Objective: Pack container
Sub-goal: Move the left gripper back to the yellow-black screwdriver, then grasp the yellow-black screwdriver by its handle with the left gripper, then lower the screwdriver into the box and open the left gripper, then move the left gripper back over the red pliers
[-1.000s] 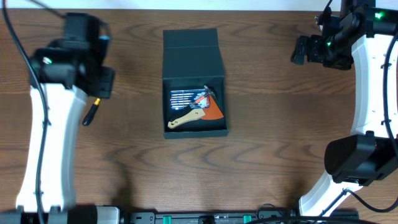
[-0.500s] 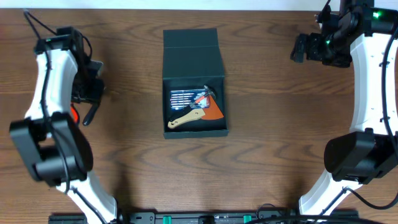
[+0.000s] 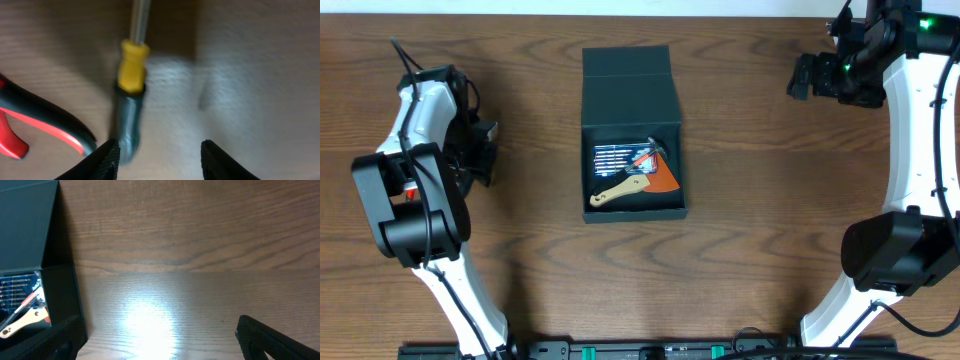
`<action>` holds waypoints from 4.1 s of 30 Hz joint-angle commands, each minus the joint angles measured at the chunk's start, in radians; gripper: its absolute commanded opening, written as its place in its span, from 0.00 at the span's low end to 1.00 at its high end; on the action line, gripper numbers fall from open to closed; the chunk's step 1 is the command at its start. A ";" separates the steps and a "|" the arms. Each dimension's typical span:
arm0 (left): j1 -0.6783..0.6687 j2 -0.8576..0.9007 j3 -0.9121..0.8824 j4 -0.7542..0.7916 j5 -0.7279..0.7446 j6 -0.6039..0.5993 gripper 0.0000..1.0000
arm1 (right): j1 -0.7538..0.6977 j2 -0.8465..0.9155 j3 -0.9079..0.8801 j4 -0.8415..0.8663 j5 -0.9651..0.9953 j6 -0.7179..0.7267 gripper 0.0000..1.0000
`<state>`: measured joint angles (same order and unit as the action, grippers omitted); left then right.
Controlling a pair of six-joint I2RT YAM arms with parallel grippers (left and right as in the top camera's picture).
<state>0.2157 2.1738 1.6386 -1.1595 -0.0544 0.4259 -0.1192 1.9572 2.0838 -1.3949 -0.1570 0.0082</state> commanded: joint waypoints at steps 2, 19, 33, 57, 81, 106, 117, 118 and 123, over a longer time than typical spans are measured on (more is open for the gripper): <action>0.044 0.013 -0.005 0.031 0.007 0.037 0.48 | 0.003 0.009 -0.005 0.000 0.004 0.013 0.99; 0.062 0.016 -0.102 0.112 0.122 0.119 0.43 | 0.002 0.009 -0.005 0.003 0.003 0.014 0.99; 0.037 0.006 -0.070 0.064 0.122 0.066 0.06 | 0.002 0.009 -0.005 -0.005 0.003 0.014 0.99; -0.579 -0.376 0.214 -0.065 0.122 0.367 0.06 | 0.002 0.009 -0.005 0.000 0.003 0.013 0.99; -0.697 -0.008 0.188 -0.010 0.076 0.549 0.22 | 0.002 0.009 -0.005 -0.011 0.003 0.013 0.99; -0.251 -0.431 0.224 -0.120 -0.031 -0.021 0.50 | 0.002 0.009 -0.005 -0.004 0.003 0.013 0.99; 0.063 -0.214 0.142 -0.126 0.177 -0.028 0.50 | 0.003 0.009 -0.005 0.012 0.003 0.014 0.99; 0.076 -0.186 0.142 -0.126 0.177 -0.029 0.50 | 0.003 0.009 -0.005 0.012 0.003 0.014 0.99; 0.132 -0.084 0.142 -0.123 0.171 -0.110 0.50 | 0.002 0.009 -0.005 0.011 0.003 0.013 0.99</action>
<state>0.3191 2.0598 1.7836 -1.2785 0.1001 0.3847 -0.1192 1.9572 2.0838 -1.3865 -0.1570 0.0082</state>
